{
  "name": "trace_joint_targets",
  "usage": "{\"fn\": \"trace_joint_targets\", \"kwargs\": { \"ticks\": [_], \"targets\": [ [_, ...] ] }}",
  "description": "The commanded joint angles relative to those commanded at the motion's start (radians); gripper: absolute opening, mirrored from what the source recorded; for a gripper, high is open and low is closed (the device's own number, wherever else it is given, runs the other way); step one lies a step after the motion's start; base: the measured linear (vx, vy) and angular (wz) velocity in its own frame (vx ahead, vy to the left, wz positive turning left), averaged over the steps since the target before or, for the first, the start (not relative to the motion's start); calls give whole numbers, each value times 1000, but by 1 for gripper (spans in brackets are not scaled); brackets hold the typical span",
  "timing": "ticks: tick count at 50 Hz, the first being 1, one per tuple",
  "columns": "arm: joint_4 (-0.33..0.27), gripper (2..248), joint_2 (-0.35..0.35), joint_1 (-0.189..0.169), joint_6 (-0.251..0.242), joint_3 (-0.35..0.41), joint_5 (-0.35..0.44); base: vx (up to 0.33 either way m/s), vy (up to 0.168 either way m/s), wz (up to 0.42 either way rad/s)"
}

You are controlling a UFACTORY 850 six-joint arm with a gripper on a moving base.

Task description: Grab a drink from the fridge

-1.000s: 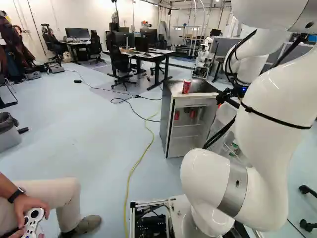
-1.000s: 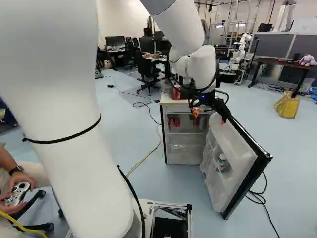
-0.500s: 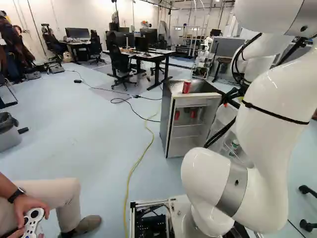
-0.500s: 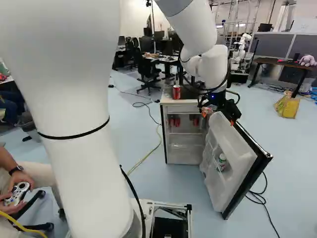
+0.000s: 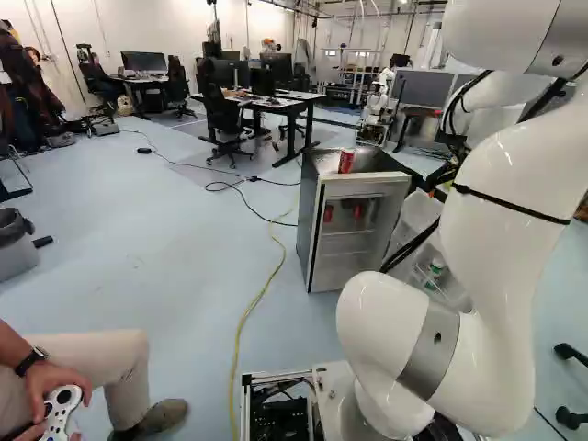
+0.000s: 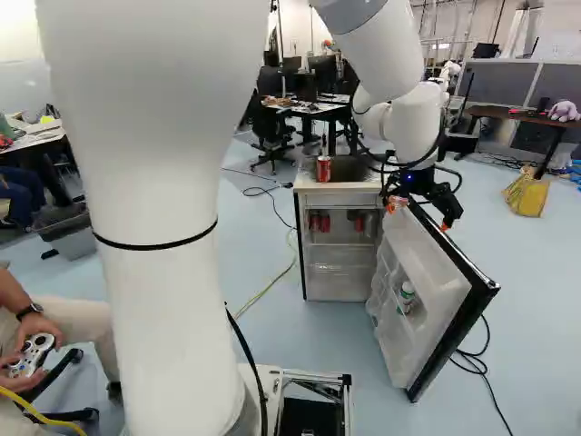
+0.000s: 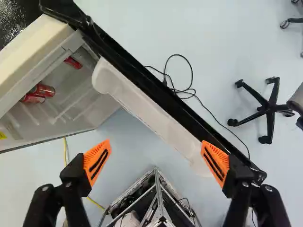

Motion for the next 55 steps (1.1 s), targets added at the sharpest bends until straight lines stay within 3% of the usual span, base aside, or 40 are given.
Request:
{"fn": "trace_joint_targets", "kwargs": {
  "ticks": [55],
  "targets": [
    [0, 247, -177, -109, 0, -226, 0, 0, 0, 0]
  ]
}}
